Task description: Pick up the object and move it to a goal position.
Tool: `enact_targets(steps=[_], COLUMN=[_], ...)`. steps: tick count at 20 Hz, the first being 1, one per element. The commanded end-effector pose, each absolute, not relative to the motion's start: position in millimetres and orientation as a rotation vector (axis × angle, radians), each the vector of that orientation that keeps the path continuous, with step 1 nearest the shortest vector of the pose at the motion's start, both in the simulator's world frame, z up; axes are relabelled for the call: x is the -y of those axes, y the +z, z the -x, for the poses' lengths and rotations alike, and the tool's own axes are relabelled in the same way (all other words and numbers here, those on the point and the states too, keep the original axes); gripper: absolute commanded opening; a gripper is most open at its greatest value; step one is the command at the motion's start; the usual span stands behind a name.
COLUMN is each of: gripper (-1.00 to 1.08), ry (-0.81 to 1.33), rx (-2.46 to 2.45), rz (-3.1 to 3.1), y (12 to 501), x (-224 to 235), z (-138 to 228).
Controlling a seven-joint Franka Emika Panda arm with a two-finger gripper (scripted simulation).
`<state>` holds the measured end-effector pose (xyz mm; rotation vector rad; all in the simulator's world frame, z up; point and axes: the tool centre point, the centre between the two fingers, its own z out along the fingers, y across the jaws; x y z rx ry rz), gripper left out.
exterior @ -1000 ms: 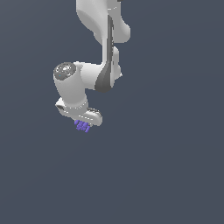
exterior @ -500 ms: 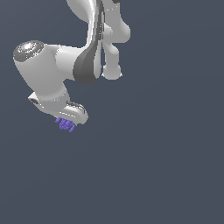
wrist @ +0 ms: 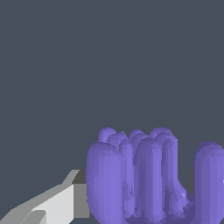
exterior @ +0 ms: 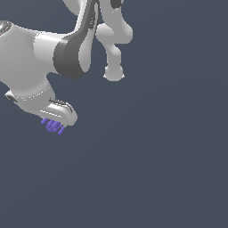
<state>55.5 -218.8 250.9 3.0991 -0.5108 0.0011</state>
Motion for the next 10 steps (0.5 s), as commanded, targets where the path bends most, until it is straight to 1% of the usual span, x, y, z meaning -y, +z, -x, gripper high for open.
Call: enact_targets(steps=[1,10], gripper=[-1.0,-1.0], ry=[0.0,0.0], rx=[0.51,0.51], rz=[-3.099,-3.1], y=[257.1,265.0], x=[222.8,228.5], z=[-59.4,-64.9])
